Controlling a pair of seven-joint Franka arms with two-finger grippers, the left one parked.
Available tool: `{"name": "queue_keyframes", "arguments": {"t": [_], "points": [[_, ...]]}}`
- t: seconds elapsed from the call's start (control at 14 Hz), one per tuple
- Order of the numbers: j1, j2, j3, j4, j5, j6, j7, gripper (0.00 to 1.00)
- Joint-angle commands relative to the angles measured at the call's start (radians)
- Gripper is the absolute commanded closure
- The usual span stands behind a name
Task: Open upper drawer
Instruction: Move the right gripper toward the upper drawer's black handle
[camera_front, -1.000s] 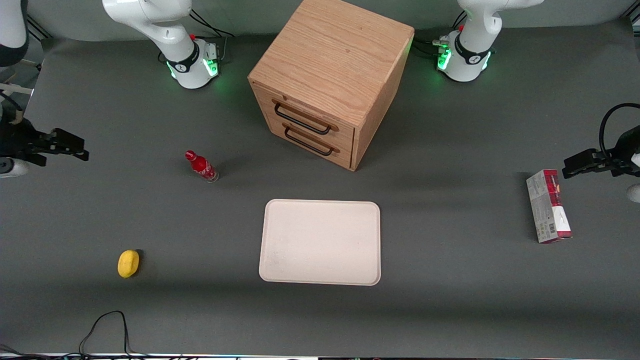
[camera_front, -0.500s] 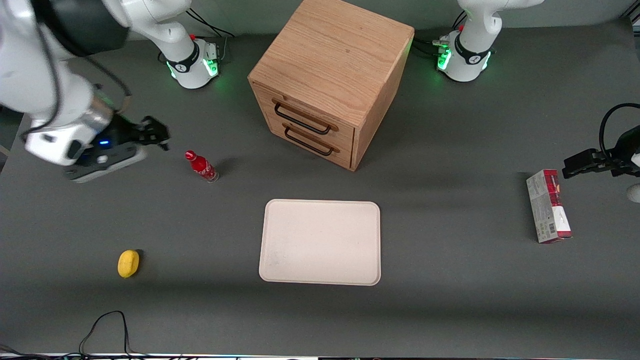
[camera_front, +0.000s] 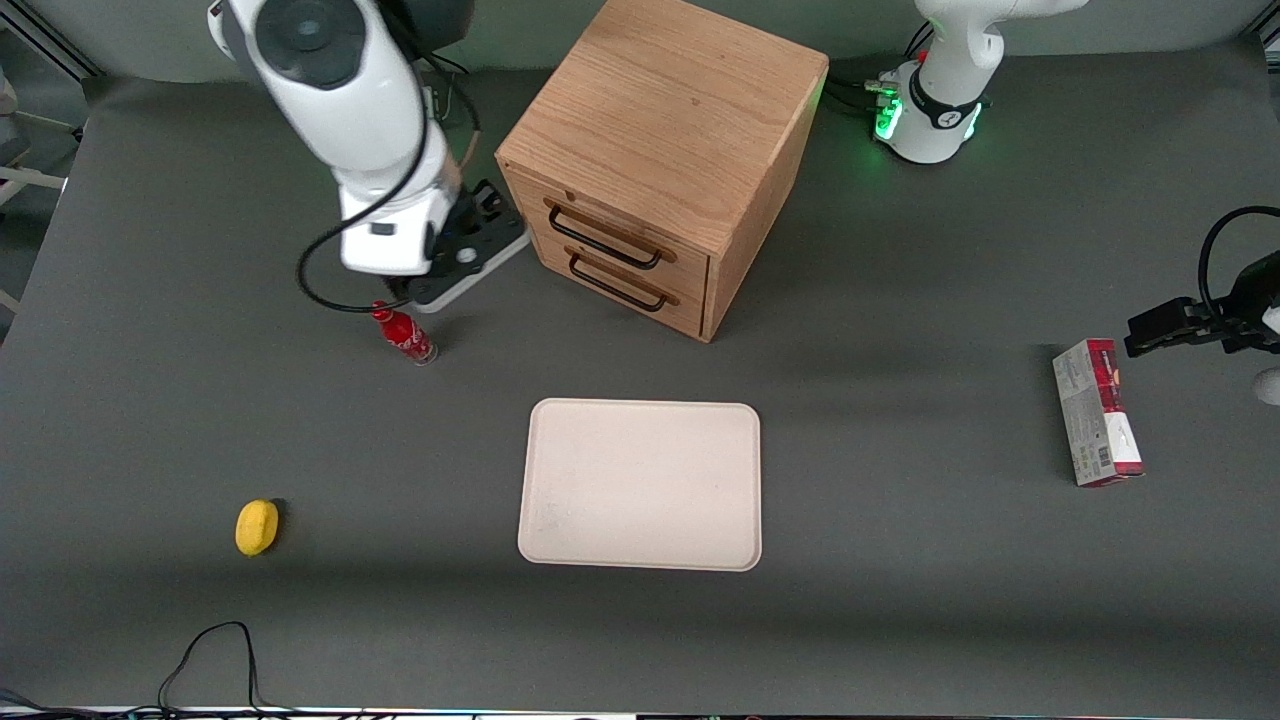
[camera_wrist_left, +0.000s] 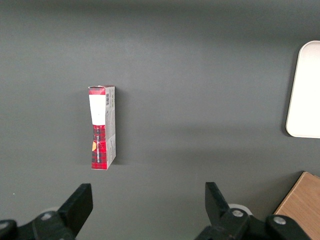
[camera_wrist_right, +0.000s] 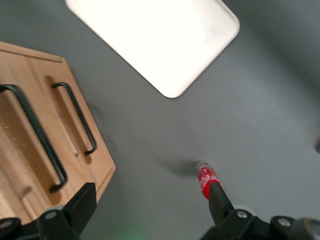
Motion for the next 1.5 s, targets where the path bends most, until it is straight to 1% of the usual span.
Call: {"name": "queue_keyframes", "arguments": {"t": [0.0,0.14,0.36,0.5,0.57,0.71,0.93,1.07,1.43], "points": [[0.039,0.025,-0.008,0.041,0.012,0.017,0.0,0.0],[0.064,0.031,0.003,0.041,0.045,0.019,-0.003,0.0],[0.099,0.04,0.01,0.04,0.056,0.019,-0.009,0.0],[0.107,0.043,0.013,0.033,0.123,0.019,-0.017,0.0],[0.105,0.048,0.013,0.03,0.143,0.019,-0.022,0.0],[0.096,0.051,0.009,0.03,0.175,0.019,-0.096,0.0],[0.072,0.045,-0.007,0.026,0.252,0.016,-0.166,0.0],[0.073,0.043,-0.007,0.026,0.262,0.017,-0.174,0.0],[0.078,0.031,-0.01,-0.08,0.254,0.086,-0.207,0.0]]}}
